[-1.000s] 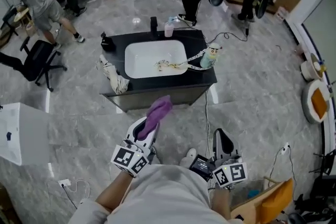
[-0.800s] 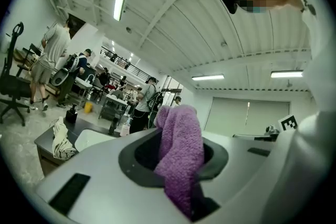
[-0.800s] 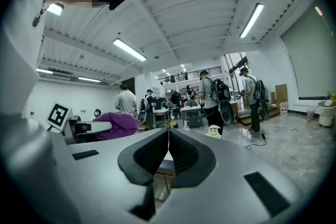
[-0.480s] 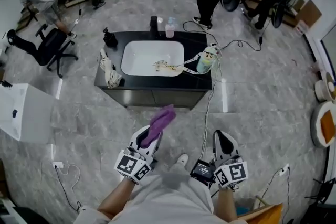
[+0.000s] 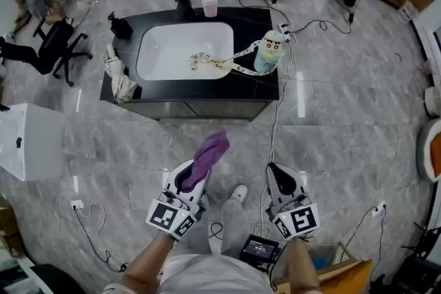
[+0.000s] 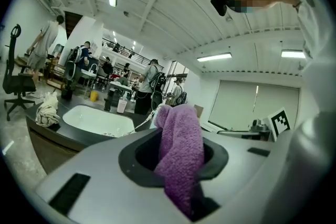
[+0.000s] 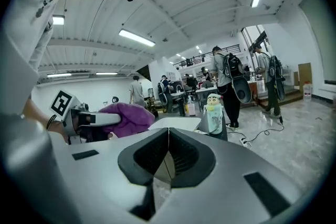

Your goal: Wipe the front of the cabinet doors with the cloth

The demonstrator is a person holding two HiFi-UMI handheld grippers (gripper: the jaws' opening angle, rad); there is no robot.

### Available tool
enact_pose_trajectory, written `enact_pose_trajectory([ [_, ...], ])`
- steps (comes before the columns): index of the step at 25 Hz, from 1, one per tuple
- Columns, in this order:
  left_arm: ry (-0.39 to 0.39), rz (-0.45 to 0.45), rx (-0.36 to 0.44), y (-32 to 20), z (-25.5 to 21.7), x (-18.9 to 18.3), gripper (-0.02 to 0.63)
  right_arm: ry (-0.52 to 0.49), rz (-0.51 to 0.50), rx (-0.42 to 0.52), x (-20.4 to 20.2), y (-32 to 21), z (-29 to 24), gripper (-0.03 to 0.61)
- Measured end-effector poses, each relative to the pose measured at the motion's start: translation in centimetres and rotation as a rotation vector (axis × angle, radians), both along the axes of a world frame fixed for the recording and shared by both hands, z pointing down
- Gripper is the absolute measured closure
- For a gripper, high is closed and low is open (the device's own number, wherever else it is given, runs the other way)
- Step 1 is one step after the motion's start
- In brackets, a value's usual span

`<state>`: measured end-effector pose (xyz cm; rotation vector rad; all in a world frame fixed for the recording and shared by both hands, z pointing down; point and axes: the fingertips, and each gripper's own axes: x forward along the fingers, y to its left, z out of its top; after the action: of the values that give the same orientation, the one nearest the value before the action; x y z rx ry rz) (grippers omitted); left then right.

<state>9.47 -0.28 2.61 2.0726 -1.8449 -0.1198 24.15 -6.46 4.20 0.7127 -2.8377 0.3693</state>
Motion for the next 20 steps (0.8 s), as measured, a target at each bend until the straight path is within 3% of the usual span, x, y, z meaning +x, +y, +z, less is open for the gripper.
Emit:
enact_pose_trajectory([
  [7,-0.033,0.085,-0.065,-5.4,10.8,-0.2,0.526,0.053,0.089,-0.045,-0.3,-4.3,10.3,0.552],
  [12,-0.016,0.106,-0.137,-9.5,19.6,-0.4,0.526,0.050,0.170,-0.109,-0.3,-7.0,18.2,0.552],
  [16,-0.001,0.147,-0.169,-11.7,25.0,1.0,0.526,0.062,0.182,-0.141,-0.1,-7.2,23.7,0.552],
  [20,0.027,0.189,-0.152,-14.2,28.9,3.8,0.526,0.077,0.175,-0.158,0.6,-7.4,28.0,0.552],
])
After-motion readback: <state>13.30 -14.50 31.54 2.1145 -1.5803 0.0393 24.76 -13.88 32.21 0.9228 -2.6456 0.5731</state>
